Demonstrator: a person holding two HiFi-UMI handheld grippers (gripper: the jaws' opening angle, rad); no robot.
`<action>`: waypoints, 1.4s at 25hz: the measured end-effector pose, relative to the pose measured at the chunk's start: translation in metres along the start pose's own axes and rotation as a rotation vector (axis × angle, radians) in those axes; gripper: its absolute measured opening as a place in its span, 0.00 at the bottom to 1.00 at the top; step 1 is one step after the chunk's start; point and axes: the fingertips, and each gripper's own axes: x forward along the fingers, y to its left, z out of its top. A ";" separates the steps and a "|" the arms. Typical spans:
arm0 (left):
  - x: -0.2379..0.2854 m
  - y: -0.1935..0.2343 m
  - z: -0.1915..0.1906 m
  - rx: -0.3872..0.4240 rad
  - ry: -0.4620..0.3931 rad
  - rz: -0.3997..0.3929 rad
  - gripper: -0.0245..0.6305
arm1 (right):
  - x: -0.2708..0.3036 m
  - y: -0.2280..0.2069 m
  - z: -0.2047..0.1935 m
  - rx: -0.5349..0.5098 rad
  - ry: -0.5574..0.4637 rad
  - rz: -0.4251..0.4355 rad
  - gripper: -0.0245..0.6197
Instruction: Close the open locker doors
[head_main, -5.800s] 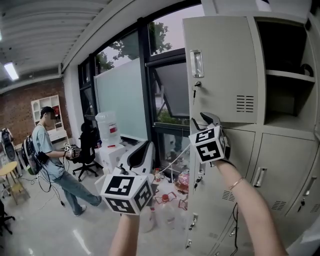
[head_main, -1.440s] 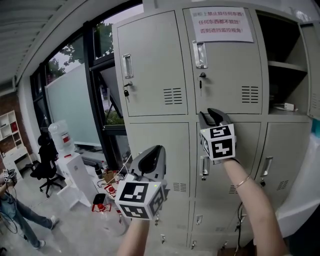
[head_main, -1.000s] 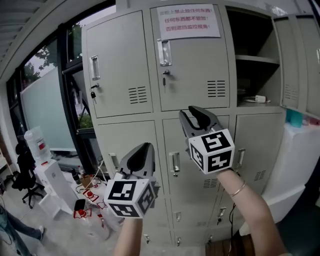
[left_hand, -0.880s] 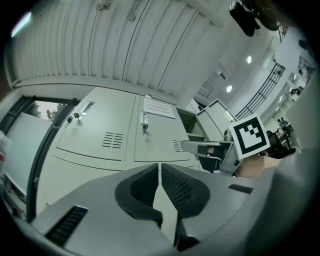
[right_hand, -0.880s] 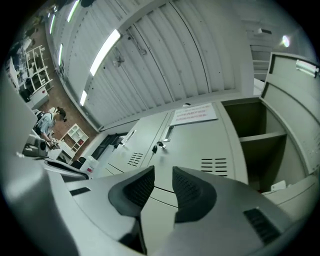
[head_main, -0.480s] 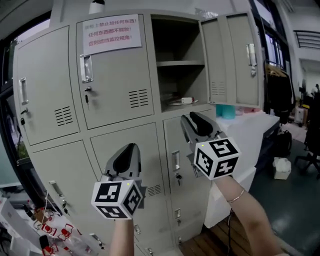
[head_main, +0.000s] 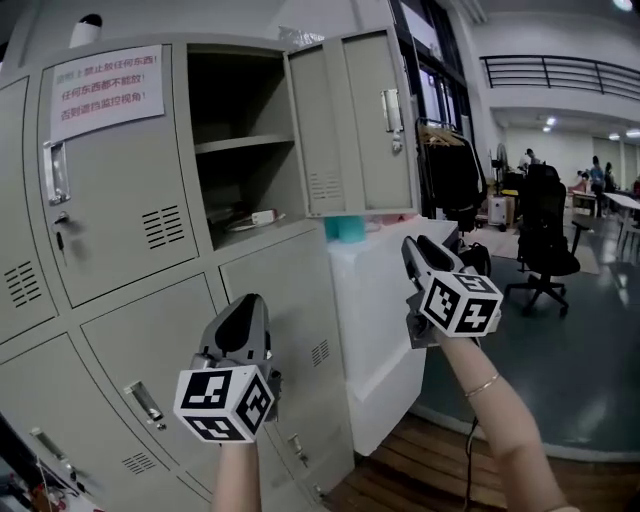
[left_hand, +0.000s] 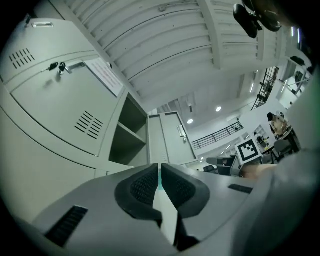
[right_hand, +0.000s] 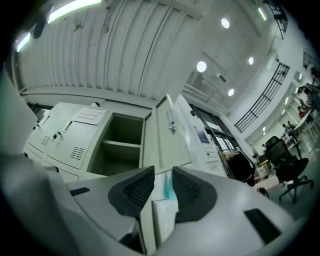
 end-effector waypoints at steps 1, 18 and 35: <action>0.009 -0.006 -0.004 -0.013 -0.002 -0.019 0.07 | -0.002 -0.016 0.001 0.002 -0.003 -0.024 0.20; 0.148 -0.063 -0.065 -0.021 0.024 -0.112 0.07 | 0.063 -0.098 0.007 0.117 -0.110 0.198 0.35; 0.124 -0.044 -0.040 0.059 0.000 -0.037 0.07 | 0.047 -0.023 0.023 0.057 -0.169 0.365 0.21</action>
